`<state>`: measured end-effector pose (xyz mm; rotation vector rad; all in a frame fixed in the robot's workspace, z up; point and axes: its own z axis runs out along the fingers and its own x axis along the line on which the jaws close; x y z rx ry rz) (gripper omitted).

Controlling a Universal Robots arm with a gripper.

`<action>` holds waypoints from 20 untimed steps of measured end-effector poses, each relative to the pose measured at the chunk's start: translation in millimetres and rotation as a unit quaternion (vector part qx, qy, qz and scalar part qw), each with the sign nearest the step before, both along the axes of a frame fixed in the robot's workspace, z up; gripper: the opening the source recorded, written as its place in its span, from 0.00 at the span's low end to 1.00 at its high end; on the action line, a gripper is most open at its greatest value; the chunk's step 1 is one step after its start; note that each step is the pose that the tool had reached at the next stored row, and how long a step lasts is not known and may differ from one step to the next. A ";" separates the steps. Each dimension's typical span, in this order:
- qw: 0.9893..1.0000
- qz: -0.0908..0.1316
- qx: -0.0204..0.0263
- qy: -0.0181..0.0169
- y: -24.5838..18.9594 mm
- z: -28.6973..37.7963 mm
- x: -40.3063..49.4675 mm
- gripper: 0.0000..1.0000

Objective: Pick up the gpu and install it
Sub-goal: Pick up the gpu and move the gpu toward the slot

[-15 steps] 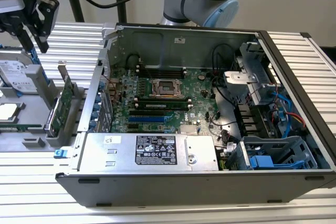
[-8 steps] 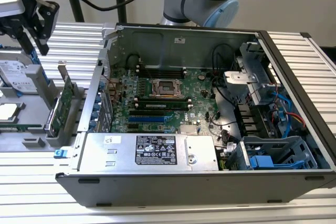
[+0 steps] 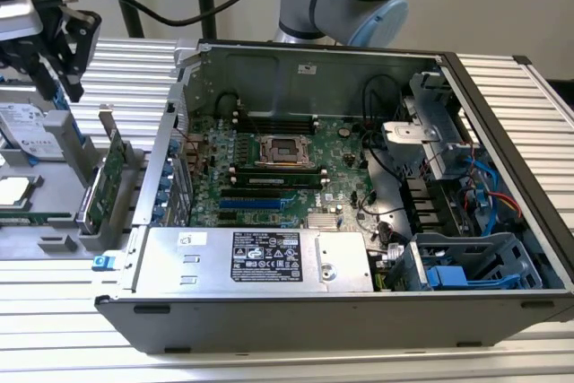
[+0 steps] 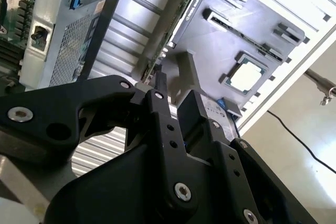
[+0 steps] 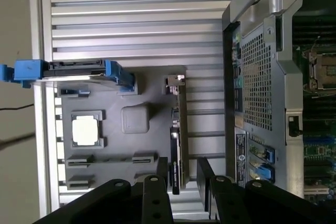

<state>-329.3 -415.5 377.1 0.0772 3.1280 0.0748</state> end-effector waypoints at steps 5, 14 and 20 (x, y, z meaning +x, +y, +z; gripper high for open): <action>1.000 0.000 0.000 0.000 -10.7 -2.8 0.0 1.00; 1.000 0.003 0.000 0.000 -31.2 -7.4 0.2 1.00; 1.000 0.012 0.000 0.000 -34.4 -9.8 1.2 1.00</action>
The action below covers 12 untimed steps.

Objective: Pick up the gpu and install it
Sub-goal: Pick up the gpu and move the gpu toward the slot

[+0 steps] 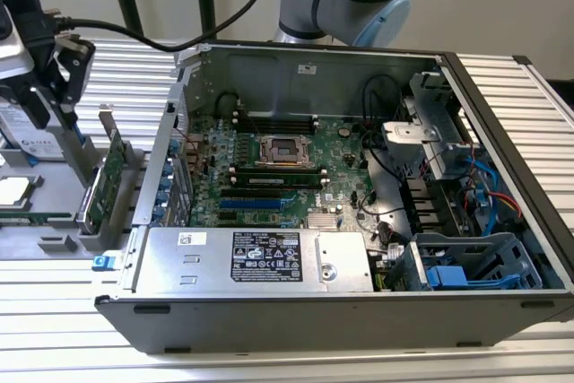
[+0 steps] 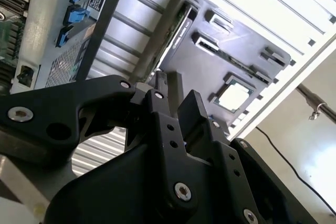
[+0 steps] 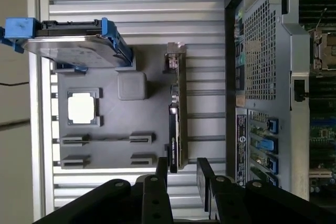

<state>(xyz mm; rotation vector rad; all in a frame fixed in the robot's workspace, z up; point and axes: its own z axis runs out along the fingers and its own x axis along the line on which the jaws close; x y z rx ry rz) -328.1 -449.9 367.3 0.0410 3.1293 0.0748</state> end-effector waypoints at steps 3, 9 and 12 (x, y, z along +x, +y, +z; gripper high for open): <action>1.000 0.007 0.000 0.000 -0.5 -1.4 0.4 1.00; 1.000 0.017 0.000 0.000 -0.8 -4.5 0.6 1.00; 1.000 0.018 0.000 0.000 -0.8 -5.9 0.5 1.00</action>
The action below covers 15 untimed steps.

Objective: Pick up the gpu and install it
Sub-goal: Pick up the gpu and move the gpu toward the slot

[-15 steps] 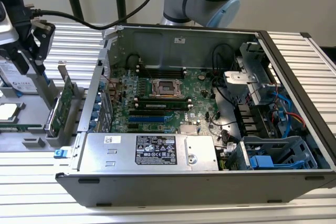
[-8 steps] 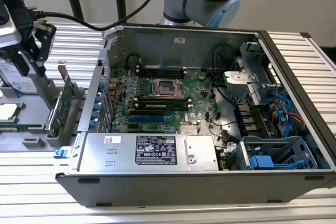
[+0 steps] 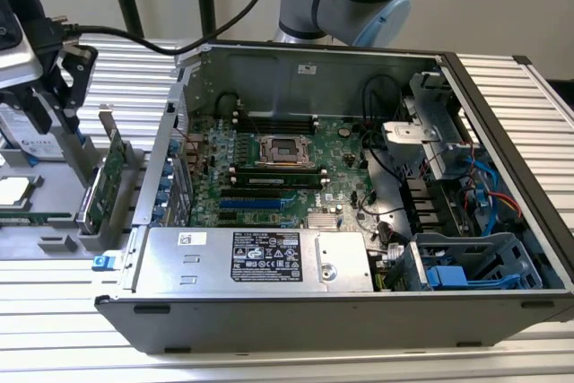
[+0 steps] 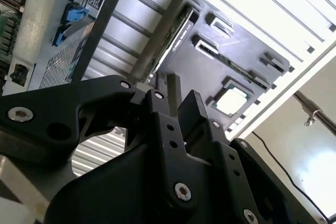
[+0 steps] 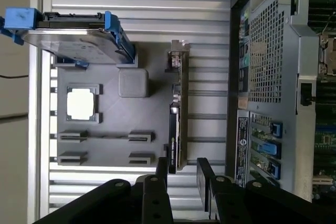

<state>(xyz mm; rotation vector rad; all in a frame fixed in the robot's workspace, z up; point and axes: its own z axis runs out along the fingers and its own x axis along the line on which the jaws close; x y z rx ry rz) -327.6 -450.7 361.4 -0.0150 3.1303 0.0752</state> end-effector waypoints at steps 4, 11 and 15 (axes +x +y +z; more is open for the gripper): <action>1.000 0.000 0.000 0.000 0.0 -2.2 0.0 1.00; 1.000 0.000 0.000 0.000 0.0 -3.2 0.1 1.00; 1.000 0.000 0.000 0.000 0.0 -6.4 0.0 1.00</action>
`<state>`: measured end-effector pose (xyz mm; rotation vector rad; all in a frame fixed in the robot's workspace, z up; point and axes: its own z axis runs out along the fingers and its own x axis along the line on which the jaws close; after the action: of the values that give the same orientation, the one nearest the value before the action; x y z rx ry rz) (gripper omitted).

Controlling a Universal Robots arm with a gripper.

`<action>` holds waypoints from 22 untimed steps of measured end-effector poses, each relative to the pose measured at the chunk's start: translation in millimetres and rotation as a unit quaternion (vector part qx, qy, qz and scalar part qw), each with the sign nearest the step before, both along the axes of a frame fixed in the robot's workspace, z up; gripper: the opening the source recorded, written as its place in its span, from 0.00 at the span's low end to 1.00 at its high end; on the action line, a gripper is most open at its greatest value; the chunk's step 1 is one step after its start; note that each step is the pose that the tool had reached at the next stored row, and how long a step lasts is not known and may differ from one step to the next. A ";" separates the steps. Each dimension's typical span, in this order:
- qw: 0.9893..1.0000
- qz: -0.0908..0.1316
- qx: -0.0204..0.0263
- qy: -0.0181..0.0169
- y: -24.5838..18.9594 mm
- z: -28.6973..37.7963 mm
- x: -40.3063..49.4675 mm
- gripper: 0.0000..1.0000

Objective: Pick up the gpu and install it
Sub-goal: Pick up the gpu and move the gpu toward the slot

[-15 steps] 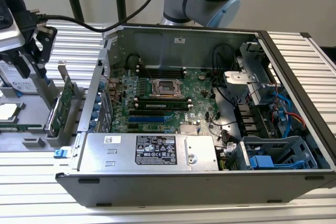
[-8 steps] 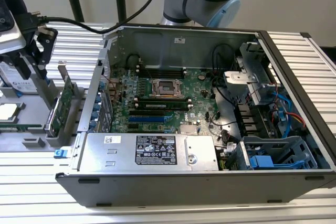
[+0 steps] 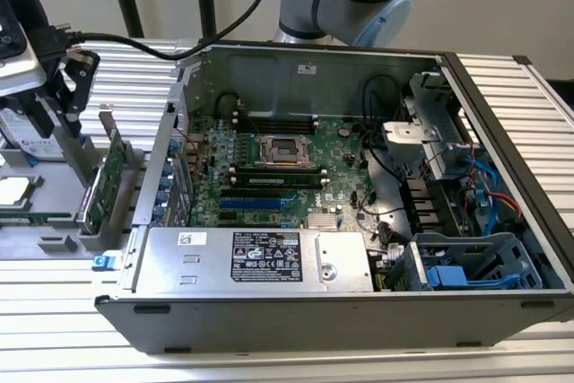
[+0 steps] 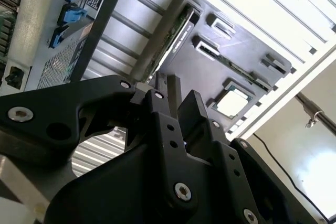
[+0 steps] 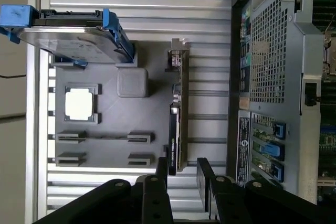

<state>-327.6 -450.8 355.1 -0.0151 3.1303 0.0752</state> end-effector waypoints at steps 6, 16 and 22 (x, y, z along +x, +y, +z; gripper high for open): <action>1.000 -0.008 0.000 0.000 0.0 -4.9 0.0 1.00; 1.000 -0.015 0.000 0.000 0.0 -11.6 0.0 1.00; 1.000 -0.015 0.000 0.000 0.0 -15.7 0.0 1.00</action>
<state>-327.6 -450.8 339.4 0.0314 3.1295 0.0744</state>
